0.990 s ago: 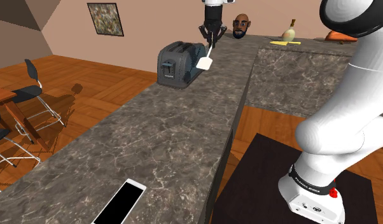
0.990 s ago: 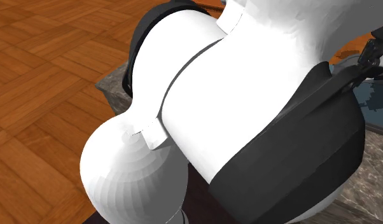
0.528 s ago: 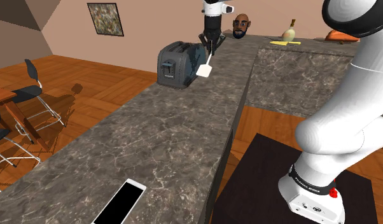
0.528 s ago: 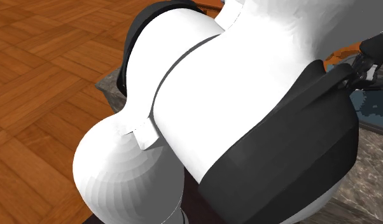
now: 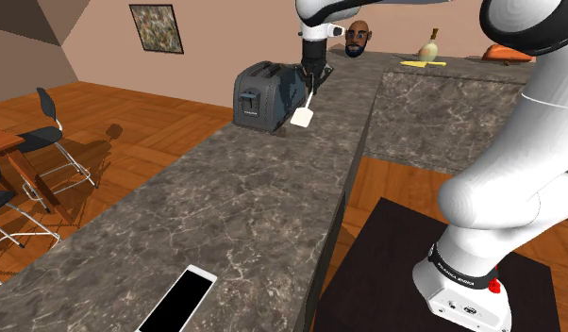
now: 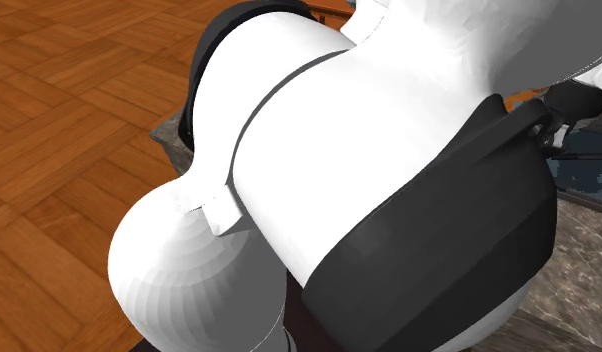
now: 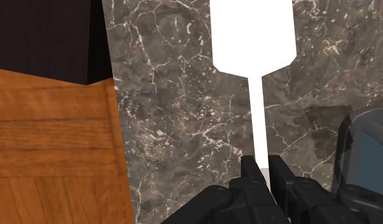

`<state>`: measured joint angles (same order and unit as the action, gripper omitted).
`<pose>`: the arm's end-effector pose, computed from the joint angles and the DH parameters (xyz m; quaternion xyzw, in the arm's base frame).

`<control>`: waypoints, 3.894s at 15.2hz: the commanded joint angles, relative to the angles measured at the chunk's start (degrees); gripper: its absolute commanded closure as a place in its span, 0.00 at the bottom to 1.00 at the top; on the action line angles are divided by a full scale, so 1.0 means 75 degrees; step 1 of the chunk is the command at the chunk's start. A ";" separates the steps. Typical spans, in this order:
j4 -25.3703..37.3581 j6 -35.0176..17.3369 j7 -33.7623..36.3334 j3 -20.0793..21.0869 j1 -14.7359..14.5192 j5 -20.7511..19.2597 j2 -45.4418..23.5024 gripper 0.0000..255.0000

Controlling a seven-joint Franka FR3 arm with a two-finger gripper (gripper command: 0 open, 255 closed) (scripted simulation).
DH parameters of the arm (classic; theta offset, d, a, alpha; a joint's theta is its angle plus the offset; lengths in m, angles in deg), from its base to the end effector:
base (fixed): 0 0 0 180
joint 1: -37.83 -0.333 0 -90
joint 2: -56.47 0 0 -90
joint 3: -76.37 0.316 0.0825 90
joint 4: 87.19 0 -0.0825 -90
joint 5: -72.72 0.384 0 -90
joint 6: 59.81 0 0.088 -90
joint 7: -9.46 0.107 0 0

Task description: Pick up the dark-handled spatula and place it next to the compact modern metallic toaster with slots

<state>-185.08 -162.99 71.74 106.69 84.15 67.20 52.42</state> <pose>0.5585 -0.1771 0.5442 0.7811 -0.6235 0.0260 0.0207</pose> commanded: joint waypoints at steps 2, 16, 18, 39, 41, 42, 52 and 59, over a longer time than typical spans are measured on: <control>-0.0327 -0.0321 -0.0005 -0.0016 0.0020 0.0000 0.0011 1.00; -0.1502 -0.1698 0.0180 -0.0035 0.0010 -0.0186 -0.0233 1.00; -0.1640 -0.1888 0.0219 -0.0040 0.0003 -0.0233 -0.0297 1.00; -0.2551 -0.3490 0.0722 -0.0174 -0.0118 -0.0881 -0.1134 1.00; -0.2551 -0.3490 0.0722 -0.0174 -0.0118 -0.0881 -0.1134 1.00; -0.2551 -0.3490 0.0722 -0.0174 -0.0118 -0.0881 -0.1134 1.00; -0.2269 -0.2837 0.0496 -0.0070 -0.0053 -0.0541 -0.0689 0.00; -0.2179 -0.2660 0.0444 -0.0053 -0.0044 -0.0462 -0.0585 0.00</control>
<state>-201.43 -182.96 75.08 106.29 83.82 63.72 48.02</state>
